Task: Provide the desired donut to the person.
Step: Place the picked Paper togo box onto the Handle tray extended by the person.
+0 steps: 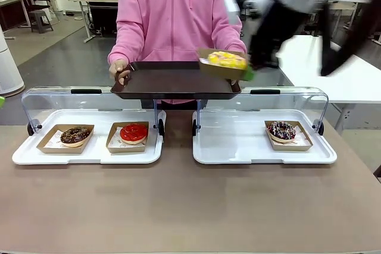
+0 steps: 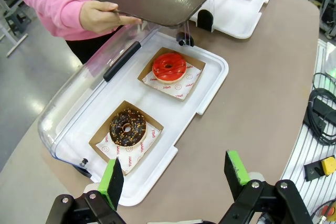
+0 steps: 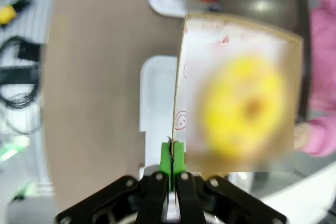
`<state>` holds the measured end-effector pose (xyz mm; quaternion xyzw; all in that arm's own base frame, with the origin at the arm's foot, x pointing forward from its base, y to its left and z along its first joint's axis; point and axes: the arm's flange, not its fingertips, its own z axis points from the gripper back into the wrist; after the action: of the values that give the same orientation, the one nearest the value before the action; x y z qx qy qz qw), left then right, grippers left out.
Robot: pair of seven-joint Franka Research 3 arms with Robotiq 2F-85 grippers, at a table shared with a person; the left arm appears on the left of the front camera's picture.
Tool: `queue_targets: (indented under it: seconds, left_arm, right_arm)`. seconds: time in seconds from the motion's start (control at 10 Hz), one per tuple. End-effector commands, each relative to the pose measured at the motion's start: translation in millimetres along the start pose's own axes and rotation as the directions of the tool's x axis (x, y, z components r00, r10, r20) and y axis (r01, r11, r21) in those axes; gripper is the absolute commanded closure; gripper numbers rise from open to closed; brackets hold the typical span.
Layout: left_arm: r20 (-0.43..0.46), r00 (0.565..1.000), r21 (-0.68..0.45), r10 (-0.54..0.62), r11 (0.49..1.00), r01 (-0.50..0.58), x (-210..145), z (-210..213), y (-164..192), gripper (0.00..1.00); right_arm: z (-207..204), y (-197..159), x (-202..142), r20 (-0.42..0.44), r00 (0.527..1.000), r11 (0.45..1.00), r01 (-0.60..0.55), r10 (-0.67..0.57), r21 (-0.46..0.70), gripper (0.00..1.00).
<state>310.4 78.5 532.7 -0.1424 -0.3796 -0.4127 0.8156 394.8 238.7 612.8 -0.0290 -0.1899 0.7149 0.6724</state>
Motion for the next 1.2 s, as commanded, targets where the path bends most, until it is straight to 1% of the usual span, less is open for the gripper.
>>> queue_targets:
  seconds: [0.0, 0.1, 0.3, 0.4, 0.5, 0.7, 0.8, 0.9, 1.0, 1.1]
  left_arm:
    - [0.009, 1.0, -0.008, -0.007, 1.0, 0.007, -2.1, 0.5, 1.4, 0.0]
    - [0.009, 1.0, -0.008, -0.007, 1.0, 0.007, -2.1, 0.5, 1.4, 0.0]
    - [0.009, 1.0, -0.008, -0.007, 1.0, 0.007, -2.1, 0.5, 1.4, 0.0]
    - [0.009, 1.0, -0.008, -0.007, 1.0, 0.007, -2.1, 0.5, 1.4, 0.0]
    - [0.009, 1.0, -0.008, -0.007, 1.0, 0.007, -2.1, 0.5, 1.4, 0.0]
    - [0.009, 1.0, -0.008, -0.007, 1.0, 0.007, -2.1, 0.5, 1.4, 0.0]
    - [0.009, 1.0, -0.008, -0.007, 1.0, 0.007, -2.1, 0.5, 1.4, 0.0]
    - [0.009, 1.0, -0.008, -0.007, 1.0, 0.007, -2.1, 0.5, 1.4, 0.0]
    - [0.009, 1.0, -0.008, -0.007, 1.0, 0.007, -2.1, 0.5, 1.4, 0.0]
    - [0.009, 1.0, -0.008, -0.007, 1.0, 0.007, -2.1, 0.5, 1.4, 0.0]
  right_arm:
    - [-31.4, -53.3, 29.4, -0.106, 0.989, 0.99, 0.096, -0.107, -0.103, 0.98]
    - [-52.1, -68.2, 38.6, -0.122, 0.988, 0.988, 0.082, -0.098, -0.13, 0.98]
    - [-85.3, -89.7, 44.3, -0.187, 0.981, 0.997, 0.036, -0.049, -0.073, 0.98]
    - [-99.7, -98.4, 37.4, -0.181, 0.982, 0.996, 0.033, -0.047, -0.08, 0.98]
    - [-109.1, -98.0, 34.6, -0.185, 0.982, 0.998, 0.014, -0.024, -0.059, 0.98]
    - [-121.3, -102.3, 30.4, -0.197, 0.98, 0.999, -0.02, 0.012, -0.042, 0.98]
    - [-126.7, -103.7, 28.4, -0.185, 0.982, 1.0, -0.023, 0.019, -0.015, 0.98]
    - [-130.1, -104.6, 26.7, -0.184, 0.983, 0.999, -0.035, 0.03, -0.022, 0.98]
    - [-128.6, -104.1, 25.1, -0.169, 0.985, 0.999, -0.034, 0.028, -0.031, 0.39]
    - [-124.0, -103.9, 23.0, -0.154, 0.988, 0.999, -0.037, 0.033, -0.025, 0.39]
